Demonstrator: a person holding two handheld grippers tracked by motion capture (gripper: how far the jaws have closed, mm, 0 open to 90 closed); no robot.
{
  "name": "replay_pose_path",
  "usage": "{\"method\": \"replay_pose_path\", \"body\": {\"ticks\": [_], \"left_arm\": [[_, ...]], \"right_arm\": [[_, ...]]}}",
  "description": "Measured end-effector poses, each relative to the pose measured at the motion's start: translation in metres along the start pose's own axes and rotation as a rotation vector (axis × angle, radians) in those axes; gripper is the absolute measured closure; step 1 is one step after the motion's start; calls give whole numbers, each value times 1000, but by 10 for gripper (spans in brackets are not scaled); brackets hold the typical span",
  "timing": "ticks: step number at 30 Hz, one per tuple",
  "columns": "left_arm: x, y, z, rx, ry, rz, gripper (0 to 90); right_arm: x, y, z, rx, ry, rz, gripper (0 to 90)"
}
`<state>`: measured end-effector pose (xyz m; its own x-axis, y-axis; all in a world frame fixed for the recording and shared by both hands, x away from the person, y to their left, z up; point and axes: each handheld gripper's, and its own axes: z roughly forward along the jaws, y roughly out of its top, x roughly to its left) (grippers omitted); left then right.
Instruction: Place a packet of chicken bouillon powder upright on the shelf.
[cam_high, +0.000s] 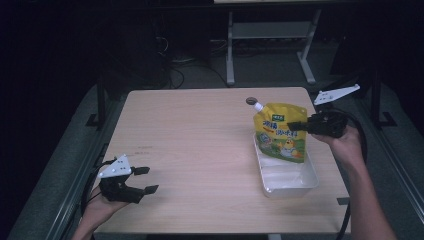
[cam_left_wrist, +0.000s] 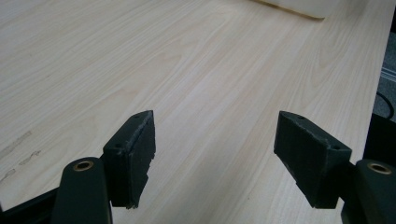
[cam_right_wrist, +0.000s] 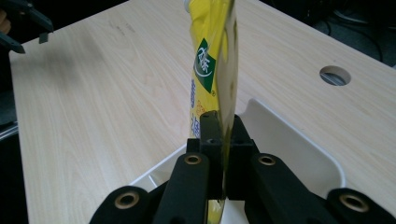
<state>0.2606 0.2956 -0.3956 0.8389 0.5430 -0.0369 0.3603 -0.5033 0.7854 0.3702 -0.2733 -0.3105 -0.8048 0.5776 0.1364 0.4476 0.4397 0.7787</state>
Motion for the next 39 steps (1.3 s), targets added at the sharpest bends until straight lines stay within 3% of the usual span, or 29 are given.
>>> {"method": "replay_pose_path", "body": {"ticks": [8, 11, 18, 25, 30, 39], "left_arm": [[0, -1, 4, 8, -8, 1, 290], [0, -1, 3, 7, -9, -2, 290], [0, -2, 5, 8, -16, -7, 289], [0, -3, 4, 5, -19, -7, 289], [1, -5, 5, 5, -22, -16, 289], [0, -3, 5, 1, -28, -12, 288]], "right_arm": [[2, 4, 3, 7, -30, -46, 876], [0, 3, 8, 19, -26, -40, 872], [-2, -1, 12, -24, -38, -14, 863], [2, 7, 20, 14, -50, -41, 883], [5, 11, 23, -31, -46, -69, 883], [-2, -14, 21, -55, -95, -17, 831]]}}
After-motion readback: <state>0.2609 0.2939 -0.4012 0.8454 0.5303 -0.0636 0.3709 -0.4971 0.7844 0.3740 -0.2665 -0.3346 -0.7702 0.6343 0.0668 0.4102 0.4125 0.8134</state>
